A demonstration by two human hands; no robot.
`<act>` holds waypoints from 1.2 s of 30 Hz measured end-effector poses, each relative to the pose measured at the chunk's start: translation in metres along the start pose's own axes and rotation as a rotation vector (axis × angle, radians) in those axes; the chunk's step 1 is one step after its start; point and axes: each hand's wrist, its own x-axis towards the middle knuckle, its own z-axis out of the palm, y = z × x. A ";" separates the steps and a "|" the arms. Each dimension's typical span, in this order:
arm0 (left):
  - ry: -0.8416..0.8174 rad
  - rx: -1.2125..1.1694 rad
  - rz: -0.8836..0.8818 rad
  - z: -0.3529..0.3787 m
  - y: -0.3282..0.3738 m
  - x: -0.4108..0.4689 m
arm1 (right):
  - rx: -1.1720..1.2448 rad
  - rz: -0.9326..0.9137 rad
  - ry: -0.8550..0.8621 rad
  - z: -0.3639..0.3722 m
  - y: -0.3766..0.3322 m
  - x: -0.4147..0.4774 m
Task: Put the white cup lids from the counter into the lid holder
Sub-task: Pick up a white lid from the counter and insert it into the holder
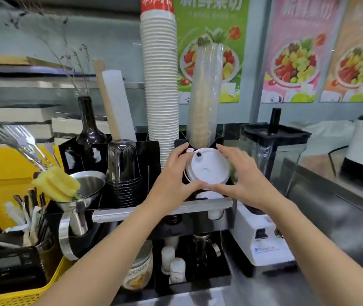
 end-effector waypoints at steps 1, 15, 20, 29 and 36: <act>-0.011 0.020 0.003 0.002 -0.001 0.007 | -0.023 -0.003 -0.009 -0.002 0.004 0.006; -0.333 0.605 -0.102 0.038 -0.034 0.038 | -0.396 0.051 -0.599 0.018 0.056 0.059; -0.473 0.807 -0.036 0.046 -0.038 0.043 | -0.540 0.006 -0.685 0.033 0.065 0.066; -0.799 0.933 -0.105 0.051 -0.040 0.054 | -0.519 0.154 -0.989 0.037 0.054 0.079; -0.874 0.939 -0.155 0.054 -0.038 0.059 | -0.622 0.058 -0.997 0.042 0.057 0.076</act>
